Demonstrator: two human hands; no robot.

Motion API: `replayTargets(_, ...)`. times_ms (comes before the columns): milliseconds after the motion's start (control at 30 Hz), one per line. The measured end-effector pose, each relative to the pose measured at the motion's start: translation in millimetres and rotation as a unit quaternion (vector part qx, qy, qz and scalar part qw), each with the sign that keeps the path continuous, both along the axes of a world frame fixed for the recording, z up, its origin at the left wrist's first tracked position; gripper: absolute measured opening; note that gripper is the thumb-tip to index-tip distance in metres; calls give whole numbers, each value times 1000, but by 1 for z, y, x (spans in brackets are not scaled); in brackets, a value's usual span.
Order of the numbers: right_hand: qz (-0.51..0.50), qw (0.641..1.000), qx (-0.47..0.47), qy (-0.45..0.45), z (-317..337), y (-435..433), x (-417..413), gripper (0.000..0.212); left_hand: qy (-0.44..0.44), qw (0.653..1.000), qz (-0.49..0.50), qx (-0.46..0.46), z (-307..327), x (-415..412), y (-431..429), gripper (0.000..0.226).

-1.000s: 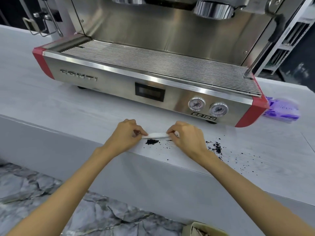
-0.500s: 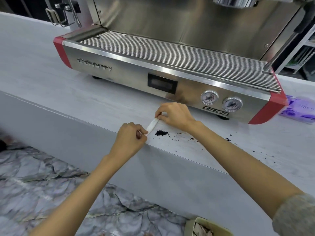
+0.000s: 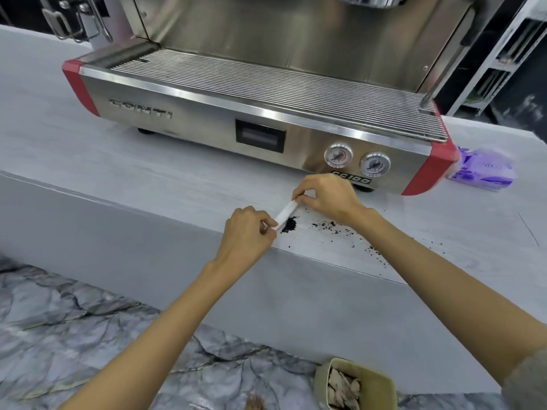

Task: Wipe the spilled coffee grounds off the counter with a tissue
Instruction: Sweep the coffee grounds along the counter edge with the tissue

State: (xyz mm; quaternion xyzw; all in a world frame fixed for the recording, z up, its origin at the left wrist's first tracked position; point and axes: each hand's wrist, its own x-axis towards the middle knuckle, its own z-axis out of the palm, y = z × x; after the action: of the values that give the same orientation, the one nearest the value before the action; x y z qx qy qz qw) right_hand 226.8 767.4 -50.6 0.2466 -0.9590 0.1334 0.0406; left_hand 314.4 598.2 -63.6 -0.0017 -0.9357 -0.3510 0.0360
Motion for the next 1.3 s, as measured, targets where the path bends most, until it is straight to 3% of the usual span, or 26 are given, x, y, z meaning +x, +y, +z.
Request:
replayTargets(133,-56,997,-47,25,15,4,10,14,43,999,1,19,14,-12,-18,22)
replayTargets(633,-236,970,6,50,9,21,47,22,94,993,-71,-16,2,-52,2,16)
replayTargets(733,-232,971,30,60,4,18,36,23,110,992,-51,-22,3,-63,6,16)
replayTargets(800,-215,968,87,95,5,16,34,7,131,989,-51,-45,5,-70,9,16)
replayTargets(967,-152,962,164,155,-7,21,16,30,160,983,-45,-76,1,-83,14,17)
replayTargets(1100,-106,975,167,103,-1,23,15,15,127,987,-50,-79,-2,-83,22,19)
replayTargets(1300,-78,991,98,52,-12,36,6,27,86,990,-59,-90,-4,-78,20,20)
